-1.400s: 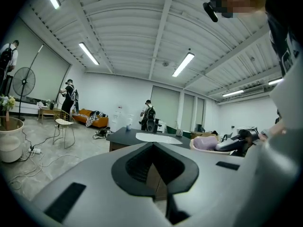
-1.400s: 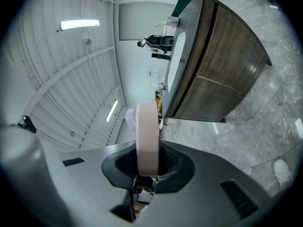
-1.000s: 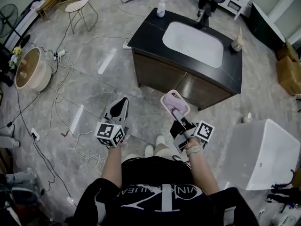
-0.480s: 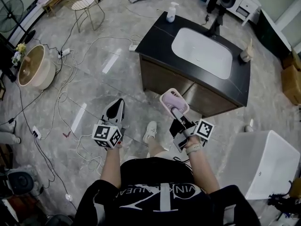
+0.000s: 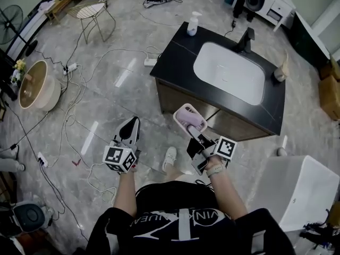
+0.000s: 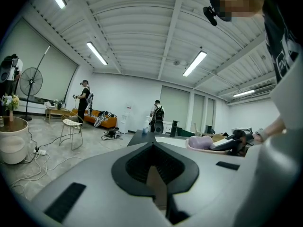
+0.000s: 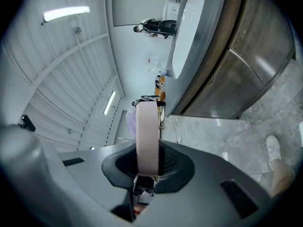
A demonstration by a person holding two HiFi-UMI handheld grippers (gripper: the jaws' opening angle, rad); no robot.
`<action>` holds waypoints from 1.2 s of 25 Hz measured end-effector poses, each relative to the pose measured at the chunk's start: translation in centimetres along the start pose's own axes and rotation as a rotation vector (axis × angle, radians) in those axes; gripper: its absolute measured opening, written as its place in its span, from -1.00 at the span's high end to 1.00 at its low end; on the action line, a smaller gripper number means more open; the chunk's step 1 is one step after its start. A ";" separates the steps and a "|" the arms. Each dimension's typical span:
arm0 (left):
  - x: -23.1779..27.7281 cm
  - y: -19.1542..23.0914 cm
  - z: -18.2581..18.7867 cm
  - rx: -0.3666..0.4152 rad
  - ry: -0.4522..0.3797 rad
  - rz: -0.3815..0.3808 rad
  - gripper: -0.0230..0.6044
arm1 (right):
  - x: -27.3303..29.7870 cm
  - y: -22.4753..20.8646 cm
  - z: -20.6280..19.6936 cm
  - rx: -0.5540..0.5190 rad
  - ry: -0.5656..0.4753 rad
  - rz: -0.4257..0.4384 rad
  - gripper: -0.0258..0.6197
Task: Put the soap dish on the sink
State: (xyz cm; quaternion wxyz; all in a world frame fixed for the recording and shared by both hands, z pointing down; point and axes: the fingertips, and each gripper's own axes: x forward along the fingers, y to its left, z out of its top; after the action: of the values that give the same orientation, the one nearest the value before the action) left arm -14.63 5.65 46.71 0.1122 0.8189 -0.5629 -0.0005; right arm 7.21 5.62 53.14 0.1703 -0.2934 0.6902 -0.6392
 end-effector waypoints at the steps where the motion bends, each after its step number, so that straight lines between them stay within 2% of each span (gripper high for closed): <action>1: 0.6 0.3 0.2 -0.001 0.000 -0.001 0.88 | 0.5 0.0 0.5 0.002 0.001 -0.001 0.73; 16: 8.2 3.8 1.4 -0.006 0.019 -0.014 0.88 | 6.4 -0.6 6.2 0.020 0.002 -0.024 0.73; 30: 13.1 6.1 2.3 -0.002 0.020 -0.027 0.88 | 10.5 -0.9 9.3 0.041 0.008 -0.028 0.73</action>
State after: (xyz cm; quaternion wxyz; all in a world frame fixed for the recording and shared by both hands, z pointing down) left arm -15.72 -8.93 47.24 0.1185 0.8262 -0.5507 0.0056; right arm 5.00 -8.18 54.37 0.1644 -0.2968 0.6736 -0.6566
